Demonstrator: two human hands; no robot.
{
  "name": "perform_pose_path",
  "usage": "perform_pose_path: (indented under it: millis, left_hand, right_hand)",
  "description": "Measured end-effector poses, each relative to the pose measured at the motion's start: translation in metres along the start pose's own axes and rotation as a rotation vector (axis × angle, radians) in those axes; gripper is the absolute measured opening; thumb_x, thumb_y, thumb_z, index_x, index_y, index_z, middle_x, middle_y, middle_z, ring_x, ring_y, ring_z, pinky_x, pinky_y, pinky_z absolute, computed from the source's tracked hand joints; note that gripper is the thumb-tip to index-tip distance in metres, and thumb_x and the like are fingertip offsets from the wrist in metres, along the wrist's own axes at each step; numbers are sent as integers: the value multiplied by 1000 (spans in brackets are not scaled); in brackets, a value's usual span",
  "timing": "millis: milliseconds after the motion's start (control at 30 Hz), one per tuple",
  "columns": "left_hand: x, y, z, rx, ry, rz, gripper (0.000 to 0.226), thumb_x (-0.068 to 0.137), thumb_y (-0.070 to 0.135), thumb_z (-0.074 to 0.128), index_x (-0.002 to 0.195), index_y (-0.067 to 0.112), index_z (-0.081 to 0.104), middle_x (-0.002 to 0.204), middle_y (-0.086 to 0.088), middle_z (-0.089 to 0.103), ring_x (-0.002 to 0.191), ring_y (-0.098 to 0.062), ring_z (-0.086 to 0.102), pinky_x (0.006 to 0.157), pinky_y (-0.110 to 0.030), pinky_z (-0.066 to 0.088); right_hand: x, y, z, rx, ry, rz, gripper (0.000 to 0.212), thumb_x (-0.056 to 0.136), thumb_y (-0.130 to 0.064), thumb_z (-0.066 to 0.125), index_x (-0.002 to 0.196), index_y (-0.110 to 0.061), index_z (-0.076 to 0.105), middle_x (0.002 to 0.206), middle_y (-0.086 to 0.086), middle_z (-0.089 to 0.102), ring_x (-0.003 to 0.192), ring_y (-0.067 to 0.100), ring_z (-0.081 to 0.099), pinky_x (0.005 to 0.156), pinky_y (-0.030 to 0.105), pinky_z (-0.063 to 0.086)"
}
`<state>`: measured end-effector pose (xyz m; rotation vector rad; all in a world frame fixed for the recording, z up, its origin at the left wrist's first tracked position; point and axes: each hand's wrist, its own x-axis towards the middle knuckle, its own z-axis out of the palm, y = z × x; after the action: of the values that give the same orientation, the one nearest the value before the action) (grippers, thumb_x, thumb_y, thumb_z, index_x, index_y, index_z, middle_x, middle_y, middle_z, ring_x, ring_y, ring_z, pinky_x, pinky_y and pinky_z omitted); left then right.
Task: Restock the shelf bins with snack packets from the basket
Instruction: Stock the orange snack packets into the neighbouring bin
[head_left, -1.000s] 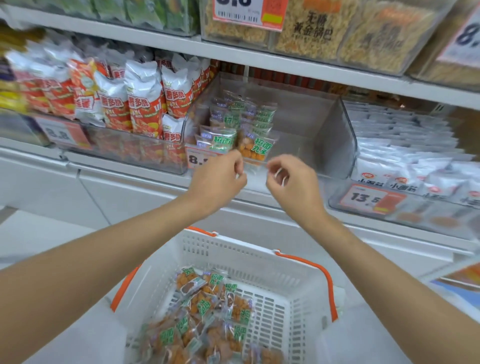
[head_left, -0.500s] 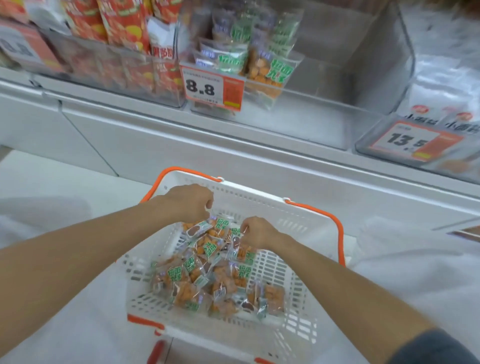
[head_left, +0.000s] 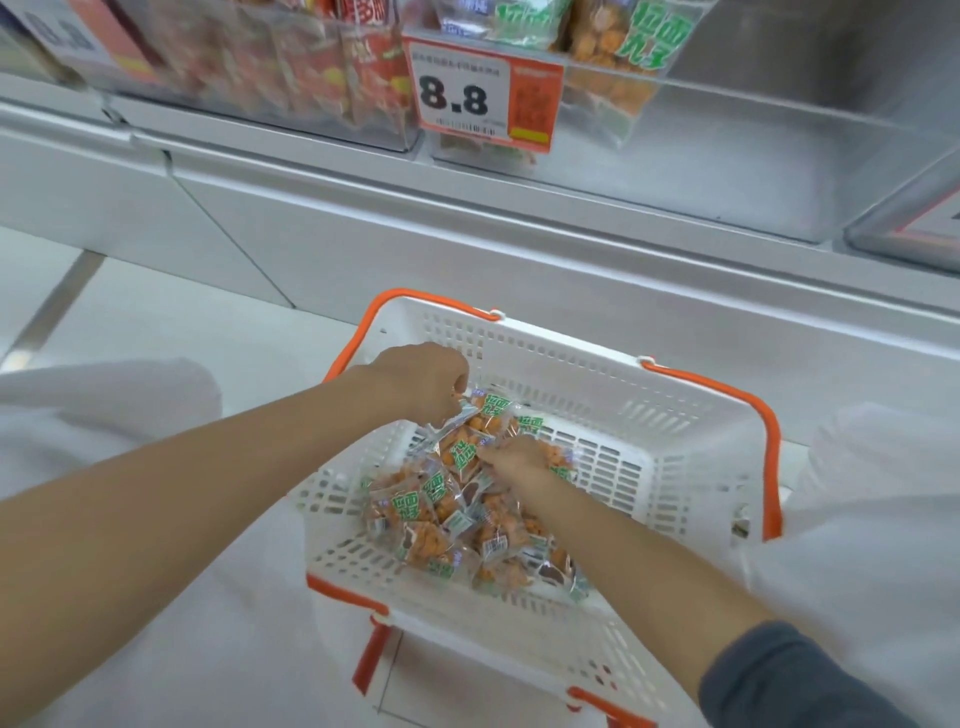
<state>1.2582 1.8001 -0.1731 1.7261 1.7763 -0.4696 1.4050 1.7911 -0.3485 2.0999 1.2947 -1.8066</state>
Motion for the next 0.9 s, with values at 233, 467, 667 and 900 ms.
perform_pose_path:
  millis: [233, 467, 667, 900]
  left_hand:
    - [2, 4, -9, -13, 25, 16, 28, 92, 24, 59, 119, 21, 56, 113, 3, 64, 102, -16, 57, 83, -33, 49]
    - [-3, 20, -39, -217, 41, 134, 84, 78, 30, 79, 147, 15, 32, 147, -4, 40, 131, -22, 44, 103, -32, 41]
    - [-24, 38, -66, -858, -88, 378, 28, 77, 21, 82, 95, 12, 62, 86, 0, 69, 80, -12, 66, 74, -23, 55]
    - [-37, 51, -82, -1155, 105, 411, 26, 77, 15, 81, 96, 13, 64, 87, -5, 68, 81, -14, 66, 80, -29, 56]
  right_hand:
    - [-24, -28, -37, -224, 76, -162, 22, 80, 8, 66, 101, 2, 65, 86, 10, 61, 76, 23, 64, 73, 41, 60]
    - [-115, -99, -119, -672, 196, -706, 24, 90, -6, 58, 112, -11, 68, 108, 10, 71, 101, 23, 64, 86, 30, 50]
    - [-188, -131, -168, -335, 233, -1005, 16, 90, -6, 63, 100, -16, 71, 88, -2, 72, 85, 12, 68, 80, 26, 53]
    - [-202, -158, -196, -588, 540, -1182, 46, 92, -46, 59, 59, -15, 50, 49, -5, 45, 50, 12, 42, 54, 31, 31]
